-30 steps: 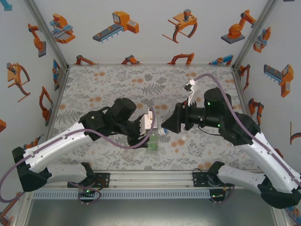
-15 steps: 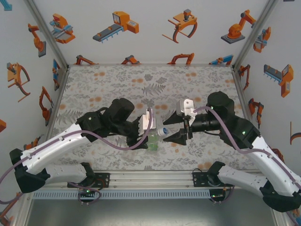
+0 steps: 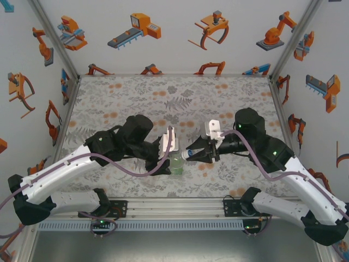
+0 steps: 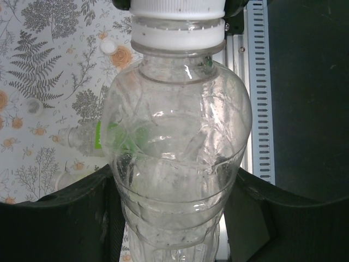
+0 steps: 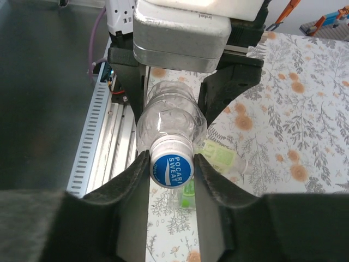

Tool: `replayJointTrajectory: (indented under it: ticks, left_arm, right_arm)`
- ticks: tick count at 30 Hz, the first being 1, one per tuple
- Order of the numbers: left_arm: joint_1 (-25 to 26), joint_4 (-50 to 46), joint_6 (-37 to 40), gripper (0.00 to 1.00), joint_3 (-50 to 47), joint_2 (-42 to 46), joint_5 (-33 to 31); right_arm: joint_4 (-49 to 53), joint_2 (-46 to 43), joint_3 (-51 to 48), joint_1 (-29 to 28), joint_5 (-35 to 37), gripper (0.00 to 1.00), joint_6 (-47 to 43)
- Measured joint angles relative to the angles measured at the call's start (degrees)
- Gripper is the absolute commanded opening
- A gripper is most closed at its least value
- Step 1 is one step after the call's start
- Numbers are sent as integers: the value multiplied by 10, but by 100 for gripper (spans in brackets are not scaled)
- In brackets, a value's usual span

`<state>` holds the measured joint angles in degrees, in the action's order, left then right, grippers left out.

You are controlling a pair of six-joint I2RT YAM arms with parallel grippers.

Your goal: Screw on the bottle caps

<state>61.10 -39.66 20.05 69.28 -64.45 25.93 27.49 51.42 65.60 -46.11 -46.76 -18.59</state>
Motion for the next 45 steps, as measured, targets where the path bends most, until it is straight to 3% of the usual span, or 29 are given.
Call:
replayJointTrajectory:
  ticks: [6,11,17,24,27,33,37,40,45]
  left_arm:
    - [0,-9,0,0,0,0,-4]
    - [0,-12,-2,0,0,0,-23]
    - [-4,-4,-6,0,0,0,-71]
    - [-5,28,-6,0,0,-16,-100]
    - [-4,37,-5,0,0,-24,-101]
    - [-4,40,-5,0,0,-26,-105]
    - [-4,41,-3,0,0,-26,-105]
    - [-4,45,-2,1,0,-26,-103]
    - [-3,35,-2,0,0,-26,-96]
  right_arm:
    - [-40,-4,-22,0,4,5,59]
    - [-70,2,-30,0,40,0,172]
    - [-40,20,-9,-6,175,0,422]
    - [96,45,52,-7,318,0,740]
    - [148,57,75,-7,347,1,822]
    - [203,89,118,-7,359,11,864]
    - [195,82,111,-7,359,32,859]
    - [185,73,105,-7,361,47,833]
    - [168,49,106,-5,388,52,736]
